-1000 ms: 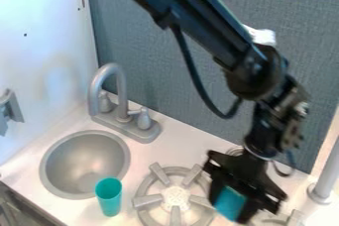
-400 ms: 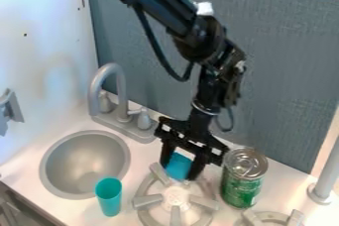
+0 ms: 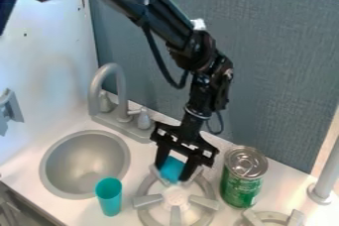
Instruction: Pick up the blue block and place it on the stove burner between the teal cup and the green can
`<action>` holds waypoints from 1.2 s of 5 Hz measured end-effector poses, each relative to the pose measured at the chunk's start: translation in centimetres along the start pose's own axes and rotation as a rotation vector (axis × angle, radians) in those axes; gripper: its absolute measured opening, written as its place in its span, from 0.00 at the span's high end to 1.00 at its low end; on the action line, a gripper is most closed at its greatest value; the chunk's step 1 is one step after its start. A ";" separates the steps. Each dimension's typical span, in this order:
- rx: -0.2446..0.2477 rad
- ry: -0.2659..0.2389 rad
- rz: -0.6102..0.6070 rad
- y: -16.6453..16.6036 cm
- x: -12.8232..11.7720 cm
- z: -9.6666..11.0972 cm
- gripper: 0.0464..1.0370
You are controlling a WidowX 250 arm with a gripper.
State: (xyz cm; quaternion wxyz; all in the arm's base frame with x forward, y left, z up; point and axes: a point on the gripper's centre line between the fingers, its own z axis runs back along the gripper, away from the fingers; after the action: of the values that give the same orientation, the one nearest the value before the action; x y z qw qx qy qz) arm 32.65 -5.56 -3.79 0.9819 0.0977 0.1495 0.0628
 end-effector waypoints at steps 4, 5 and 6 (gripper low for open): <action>-0.041 0.096 -0.050 -1.2 0.6 -3.5 0.38; -0.036 0.115 -0.041 -1.4 1.2 -4.2 0.38; -0.044 0.110 -0.037 -1.6 1.4 -4.2 0.38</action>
State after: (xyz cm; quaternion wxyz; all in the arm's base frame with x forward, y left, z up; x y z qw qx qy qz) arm 32.88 -6.13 -8.48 0.9752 0.0696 0.2035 0.0532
